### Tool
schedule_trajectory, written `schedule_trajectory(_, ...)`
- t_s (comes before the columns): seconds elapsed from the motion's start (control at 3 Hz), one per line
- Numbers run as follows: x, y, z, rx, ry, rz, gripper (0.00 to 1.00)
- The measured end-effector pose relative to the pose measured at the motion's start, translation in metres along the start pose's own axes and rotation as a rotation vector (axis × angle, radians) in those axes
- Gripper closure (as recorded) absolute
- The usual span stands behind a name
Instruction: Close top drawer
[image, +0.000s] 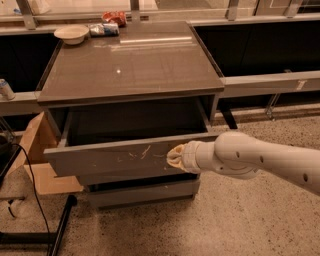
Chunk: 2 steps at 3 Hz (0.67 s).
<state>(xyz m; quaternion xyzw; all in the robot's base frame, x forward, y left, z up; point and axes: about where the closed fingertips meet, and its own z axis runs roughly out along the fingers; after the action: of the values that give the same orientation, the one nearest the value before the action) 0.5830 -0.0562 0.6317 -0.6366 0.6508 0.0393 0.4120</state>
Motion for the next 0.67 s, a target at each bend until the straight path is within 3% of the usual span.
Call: schedule_trajectory(0.67,-0.0005,-0.0069,0.0095,0.031,0.009,-0.041,1.0)
